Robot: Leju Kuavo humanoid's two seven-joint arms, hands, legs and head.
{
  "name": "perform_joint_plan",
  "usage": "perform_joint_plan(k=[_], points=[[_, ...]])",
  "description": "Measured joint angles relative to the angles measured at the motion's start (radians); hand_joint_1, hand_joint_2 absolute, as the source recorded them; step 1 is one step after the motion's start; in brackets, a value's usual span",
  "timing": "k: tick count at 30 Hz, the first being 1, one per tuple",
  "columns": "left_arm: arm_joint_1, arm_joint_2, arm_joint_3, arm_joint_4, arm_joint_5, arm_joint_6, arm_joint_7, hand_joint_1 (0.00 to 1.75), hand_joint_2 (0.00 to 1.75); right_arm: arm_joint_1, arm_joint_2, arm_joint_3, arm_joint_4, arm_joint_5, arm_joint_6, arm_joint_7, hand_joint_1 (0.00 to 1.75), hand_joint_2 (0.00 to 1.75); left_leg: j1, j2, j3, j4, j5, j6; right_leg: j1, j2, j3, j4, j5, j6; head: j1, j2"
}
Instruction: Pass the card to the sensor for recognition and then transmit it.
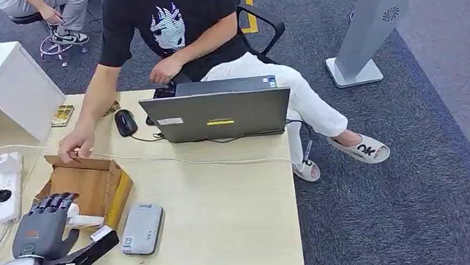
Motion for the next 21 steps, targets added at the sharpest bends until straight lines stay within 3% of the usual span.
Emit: perform_joint_plan(k=[21], points=[[-0.013, -0.008, -0.008, 0.047, -0.003, -0.005, 0.0, 1.75, 1.75, -0.016, 0.0, -0.028, 0.025, 0.016, 0.003, -0.003, 0.0, 1.75, 0.0, 0.001, 0.0, 0.0, 0.0, -0.001, 0.0, 0.001, 0.0, 0.0, 0.0, 0.0, 0.0, 0.0]])
